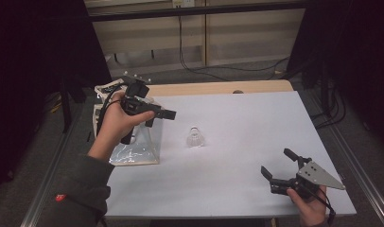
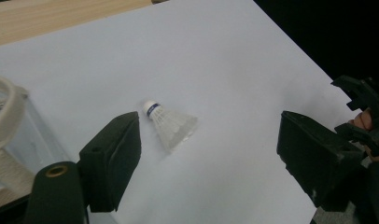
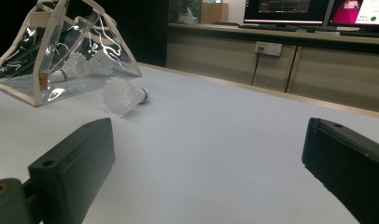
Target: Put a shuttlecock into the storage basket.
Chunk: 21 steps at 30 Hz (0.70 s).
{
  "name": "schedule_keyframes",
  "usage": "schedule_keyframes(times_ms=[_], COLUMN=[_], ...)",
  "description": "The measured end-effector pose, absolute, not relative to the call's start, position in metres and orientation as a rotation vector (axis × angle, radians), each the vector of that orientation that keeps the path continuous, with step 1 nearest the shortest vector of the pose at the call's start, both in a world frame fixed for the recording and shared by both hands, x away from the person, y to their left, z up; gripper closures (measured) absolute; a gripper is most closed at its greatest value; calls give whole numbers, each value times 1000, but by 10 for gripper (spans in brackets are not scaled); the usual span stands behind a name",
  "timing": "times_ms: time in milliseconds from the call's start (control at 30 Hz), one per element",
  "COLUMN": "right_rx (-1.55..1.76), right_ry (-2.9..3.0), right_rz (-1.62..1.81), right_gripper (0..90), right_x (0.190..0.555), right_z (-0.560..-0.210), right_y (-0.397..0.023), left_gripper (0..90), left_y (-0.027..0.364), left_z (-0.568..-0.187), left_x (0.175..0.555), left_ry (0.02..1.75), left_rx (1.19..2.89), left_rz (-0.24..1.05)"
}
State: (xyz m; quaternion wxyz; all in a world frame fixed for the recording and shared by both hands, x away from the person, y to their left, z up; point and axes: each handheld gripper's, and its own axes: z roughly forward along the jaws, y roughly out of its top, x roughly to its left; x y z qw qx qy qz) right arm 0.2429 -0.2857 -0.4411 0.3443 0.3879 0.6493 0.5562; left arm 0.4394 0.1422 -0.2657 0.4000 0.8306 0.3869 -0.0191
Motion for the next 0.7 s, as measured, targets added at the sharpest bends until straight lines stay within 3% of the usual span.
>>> schedule_keyframes(times_ms=[700], right_rx=[1008], right_ry=[1683], right_rz=[1435], right_gripper=[24], right_x=[242], right_z=[-441], right_y=[-286], left_gripper=[94], left_y=[120], left_z=[-295], left_x=[430], left_ry=[906], left_rx=[2115], left_rz=[-60])
